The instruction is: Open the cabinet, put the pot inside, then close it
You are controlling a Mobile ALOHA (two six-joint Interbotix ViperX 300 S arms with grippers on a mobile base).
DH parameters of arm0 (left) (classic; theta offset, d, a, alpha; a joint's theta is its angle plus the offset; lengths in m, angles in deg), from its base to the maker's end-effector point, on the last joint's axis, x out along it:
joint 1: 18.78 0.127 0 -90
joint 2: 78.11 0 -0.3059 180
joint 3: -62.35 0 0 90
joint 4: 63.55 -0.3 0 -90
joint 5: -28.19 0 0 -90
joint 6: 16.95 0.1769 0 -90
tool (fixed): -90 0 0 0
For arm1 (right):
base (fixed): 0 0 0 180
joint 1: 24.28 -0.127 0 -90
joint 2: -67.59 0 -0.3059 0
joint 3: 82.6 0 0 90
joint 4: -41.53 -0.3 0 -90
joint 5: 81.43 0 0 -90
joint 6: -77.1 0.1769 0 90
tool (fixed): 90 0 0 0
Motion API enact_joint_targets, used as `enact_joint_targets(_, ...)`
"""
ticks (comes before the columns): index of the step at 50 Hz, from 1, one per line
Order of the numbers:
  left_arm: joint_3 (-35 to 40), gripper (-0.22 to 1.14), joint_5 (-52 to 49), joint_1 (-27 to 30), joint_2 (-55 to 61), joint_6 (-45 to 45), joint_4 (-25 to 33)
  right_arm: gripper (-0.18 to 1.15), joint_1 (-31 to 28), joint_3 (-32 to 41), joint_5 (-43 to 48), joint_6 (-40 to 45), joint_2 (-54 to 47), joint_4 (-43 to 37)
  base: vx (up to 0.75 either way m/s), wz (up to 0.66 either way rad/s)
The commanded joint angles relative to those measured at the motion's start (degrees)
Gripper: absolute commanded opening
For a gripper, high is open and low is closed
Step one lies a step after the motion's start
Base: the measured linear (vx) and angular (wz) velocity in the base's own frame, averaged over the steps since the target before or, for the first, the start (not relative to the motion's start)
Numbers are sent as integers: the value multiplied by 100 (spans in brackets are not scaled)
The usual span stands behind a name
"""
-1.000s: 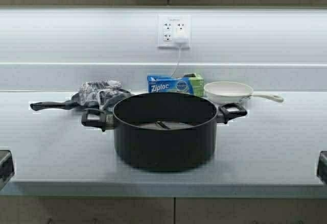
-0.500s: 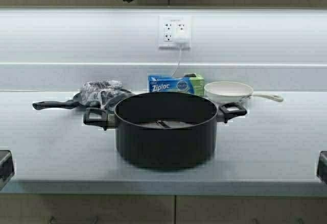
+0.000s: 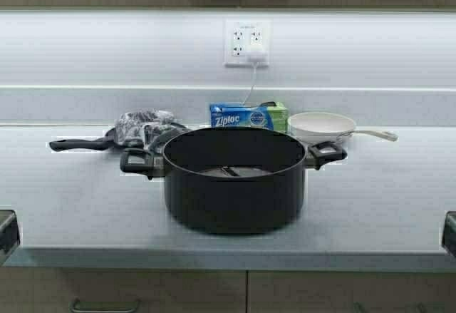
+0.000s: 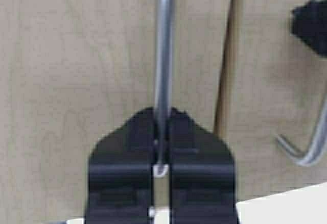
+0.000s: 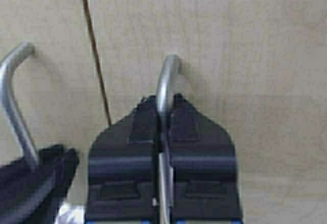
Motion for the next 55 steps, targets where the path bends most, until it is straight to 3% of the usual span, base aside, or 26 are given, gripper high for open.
enact_joint_targets(1, -378, 3, -475, -62, -896, -18, -26, 7, -44, -457, -422, 26, 896, 53, 1, -2)
enact_joint_targets(20, -1090, 3, -1468, -18, -2162, 369, -44, 7, 334, -1099, -1600, -18, 1767, 220, -5, -2)
enact_joint_targets(33, -1406, 3, -1925, 431, -2522, 404, -53, 7, 624, -1283, -2065, 9, 1881, 299, -11, 1)
enact_joint_targets(55, -2136, 3, -2364, 712, -3568, 378, -44, 7, 1327, -1705, -2821, 35, 2558, 483, -12, 0)
